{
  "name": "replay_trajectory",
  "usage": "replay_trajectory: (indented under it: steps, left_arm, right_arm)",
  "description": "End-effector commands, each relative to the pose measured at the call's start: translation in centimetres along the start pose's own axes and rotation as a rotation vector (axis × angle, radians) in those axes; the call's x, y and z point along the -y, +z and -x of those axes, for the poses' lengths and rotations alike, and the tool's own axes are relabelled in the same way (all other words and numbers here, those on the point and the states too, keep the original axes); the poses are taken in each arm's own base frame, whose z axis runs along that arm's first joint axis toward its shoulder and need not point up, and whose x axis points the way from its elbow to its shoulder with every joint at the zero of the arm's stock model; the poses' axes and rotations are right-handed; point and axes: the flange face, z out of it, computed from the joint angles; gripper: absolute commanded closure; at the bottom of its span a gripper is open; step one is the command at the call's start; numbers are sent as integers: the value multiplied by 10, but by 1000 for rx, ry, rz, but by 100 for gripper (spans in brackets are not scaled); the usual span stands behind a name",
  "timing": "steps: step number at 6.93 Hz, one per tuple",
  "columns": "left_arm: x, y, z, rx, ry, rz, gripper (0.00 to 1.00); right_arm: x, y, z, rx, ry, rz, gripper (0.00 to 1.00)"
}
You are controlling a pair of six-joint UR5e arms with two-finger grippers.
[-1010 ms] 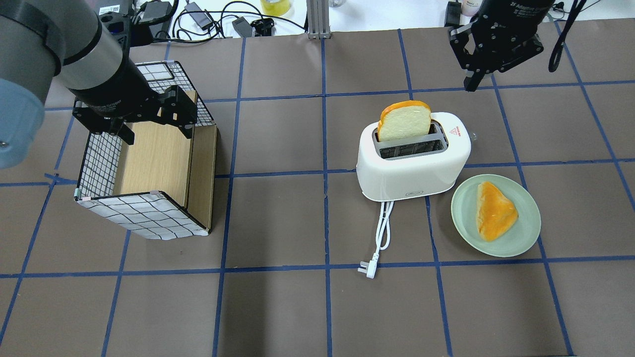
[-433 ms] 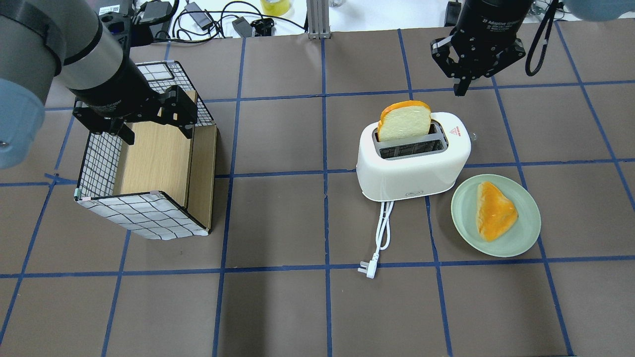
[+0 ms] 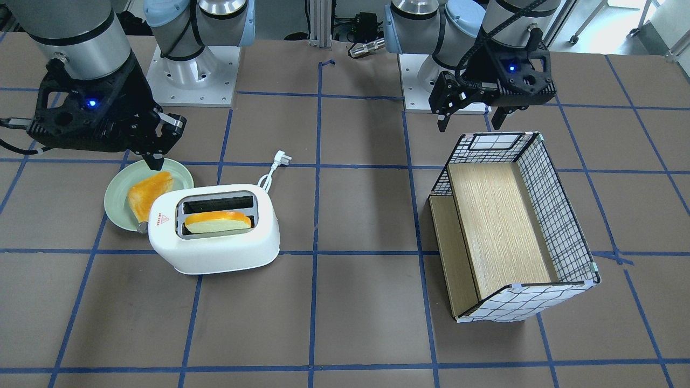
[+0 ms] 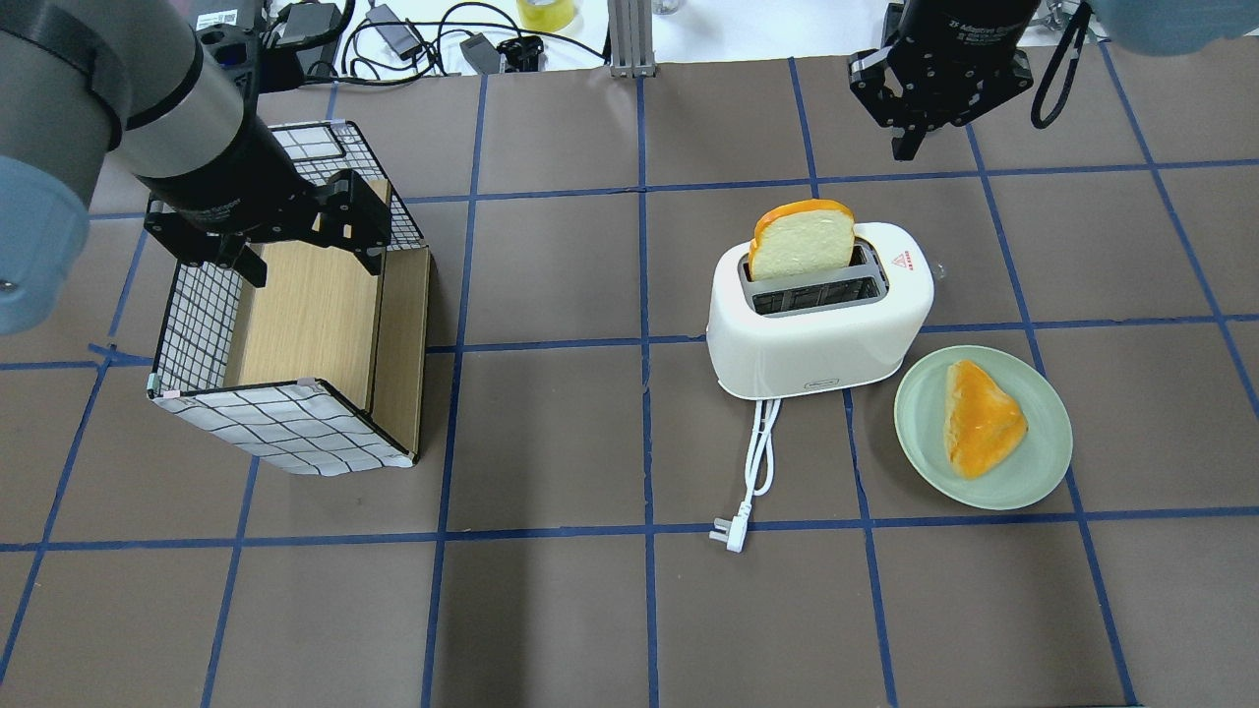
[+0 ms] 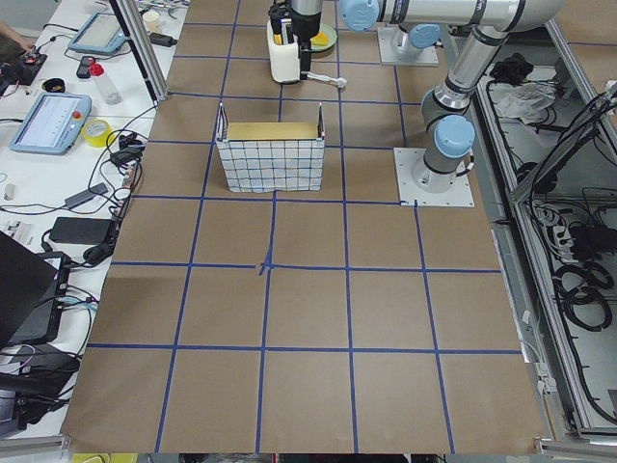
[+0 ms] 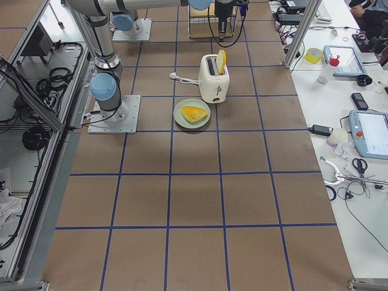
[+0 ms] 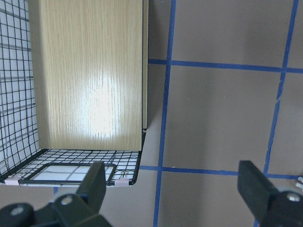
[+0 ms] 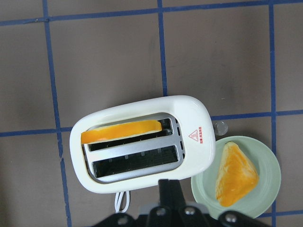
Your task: Press toaster with right arm
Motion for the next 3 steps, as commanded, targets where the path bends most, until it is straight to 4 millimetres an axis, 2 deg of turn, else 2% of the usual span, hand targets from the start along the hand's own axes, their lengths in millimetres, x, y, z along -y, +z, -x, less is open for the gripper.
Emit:
replay_trajectory:
  steps: [1, 2, 3]
  left_arm:
    - [0, 0, 0, 0, 0, 0, 0]
    - [0, 0, 0, 0, 0, 0, 0]
    - [0, 0, 0, -2, 0, 0, 0]
  right_arm:
    - [2, -2, 0, 3, -3, -24, 98]
    - [3, -1, 0, 0, -9, -25, 44]
    - [3, -1, 0, 0, -18, -25, 0]
